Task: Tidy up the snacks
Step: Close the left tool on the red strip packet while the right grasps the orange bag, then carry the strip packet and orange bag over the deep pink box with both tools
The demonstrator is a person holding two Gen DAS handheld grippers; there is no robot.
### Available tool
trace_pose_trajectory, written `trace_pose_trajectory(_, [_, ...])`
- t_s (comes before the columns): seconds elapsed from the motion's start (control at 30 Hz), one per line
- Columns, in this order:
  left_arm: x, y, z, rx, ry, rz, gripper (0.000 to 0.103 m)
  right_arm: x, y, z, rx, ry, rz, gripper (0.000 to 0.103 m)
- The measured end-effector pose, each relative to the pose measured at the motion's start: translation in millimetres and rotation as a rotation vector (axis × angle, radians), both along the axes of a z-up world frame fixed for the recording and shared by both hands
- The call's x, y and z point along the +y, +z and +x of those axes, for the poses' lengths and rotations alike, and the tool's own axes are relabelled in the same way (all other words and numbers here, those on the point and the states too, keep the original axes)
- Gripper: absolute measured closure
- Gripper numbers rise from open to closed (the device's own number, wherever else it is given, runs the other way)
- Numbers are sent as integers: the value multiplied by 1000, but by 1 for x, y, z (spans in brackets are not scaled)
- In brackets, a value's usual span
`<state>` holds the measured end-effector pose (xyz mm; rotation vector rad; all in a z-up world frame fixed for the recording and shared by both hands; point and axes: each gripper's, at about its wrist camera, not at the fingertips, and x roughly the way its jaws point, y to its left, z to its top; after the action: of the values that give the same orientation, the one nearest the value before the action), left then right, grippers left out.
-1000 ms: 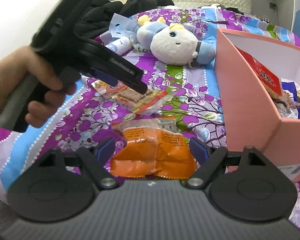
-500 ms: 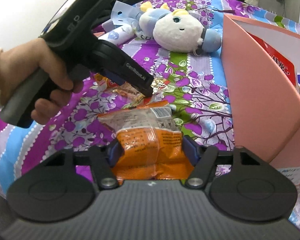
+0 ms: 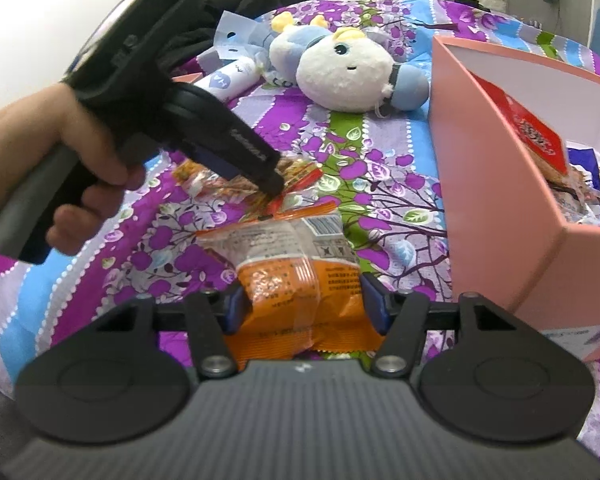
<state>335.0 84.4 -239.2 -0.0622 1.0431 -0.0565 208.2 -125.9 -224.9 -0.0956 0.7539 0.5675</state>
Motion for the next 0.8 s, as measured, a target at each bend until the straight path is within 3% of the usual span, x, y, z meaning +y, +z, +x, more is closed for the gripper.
trace_pose_trajectory(0.43, [16,45,-78,-95,125,13,48,-20,33,-22,-25,-78,61,43])
trace_pose_trajectory(0.8, [21,72,-138,-145,193,-24,48,-37,76,-49,-86,-120,121,43])
